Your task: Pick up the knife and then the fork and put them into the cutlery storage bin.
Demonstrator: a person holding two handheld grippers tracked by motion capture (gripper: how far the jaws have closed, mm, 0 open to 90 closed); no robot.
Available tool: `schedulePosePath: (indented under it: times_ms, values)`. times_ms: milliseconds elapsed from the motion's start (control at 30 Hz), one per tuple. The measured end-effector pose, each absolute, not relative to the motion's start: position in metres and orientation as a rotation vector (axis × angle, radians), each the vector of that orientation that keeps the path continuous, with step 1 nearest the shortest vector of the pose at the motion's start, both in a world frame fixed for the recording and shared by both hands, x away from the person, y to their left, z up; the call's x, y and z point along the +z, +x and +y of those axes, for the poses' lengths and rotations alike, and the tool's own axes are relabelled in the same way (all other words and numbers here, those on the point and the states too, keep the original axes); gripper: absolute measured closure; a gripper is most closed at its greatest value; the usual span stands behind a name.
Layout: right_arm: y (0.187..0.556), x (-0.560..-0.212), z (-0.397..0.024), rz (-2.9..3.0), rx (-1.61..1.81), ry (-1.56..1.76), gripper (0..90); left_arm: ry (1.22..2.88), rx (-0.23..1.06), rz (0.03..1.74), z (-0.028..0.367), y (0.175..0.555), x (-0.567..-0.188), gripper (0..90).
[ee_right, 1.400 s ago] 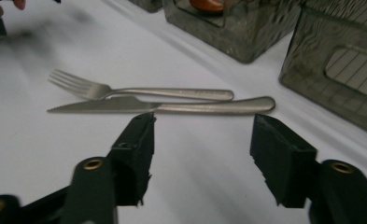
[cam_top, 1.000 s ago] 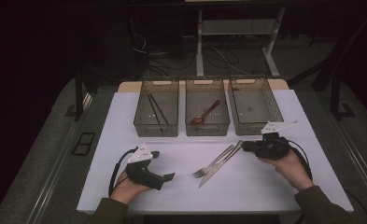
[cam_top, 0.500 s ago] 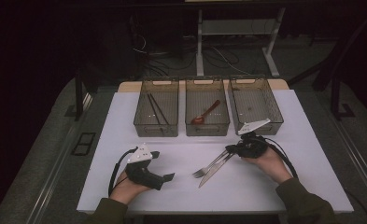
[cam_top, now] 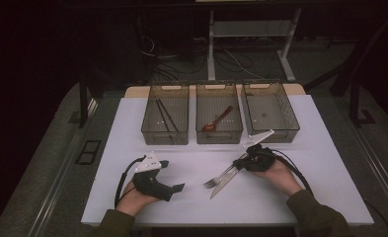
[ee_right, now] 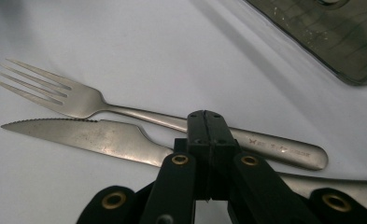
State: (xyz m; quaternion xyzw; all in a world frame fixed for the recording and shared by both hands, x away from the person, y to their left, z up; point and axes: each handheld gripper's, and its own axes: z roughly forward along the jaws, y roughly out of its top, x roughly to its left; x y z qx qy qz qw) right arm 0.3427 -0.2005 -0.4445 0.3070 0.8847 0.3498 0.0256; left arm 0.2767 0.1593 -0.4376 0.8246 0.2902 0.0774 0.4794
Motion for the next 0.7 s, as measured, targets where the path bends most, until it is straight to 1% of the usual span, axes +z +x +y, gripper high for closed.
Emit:
schedulePosePath:
  times_ms: [400,700]
  values:
    - [0.340,-0.444,-0.202,2.760,1.042,0.925,88.8,2.016,0.182,0.708,0.160,0.276,-0.438,0.0]
    - [0.346,-0.443,-0.211,2.707,0.993,0.943,88.8,2.018,0.181,0.705,0.159,0.276,-0.438,0.0]
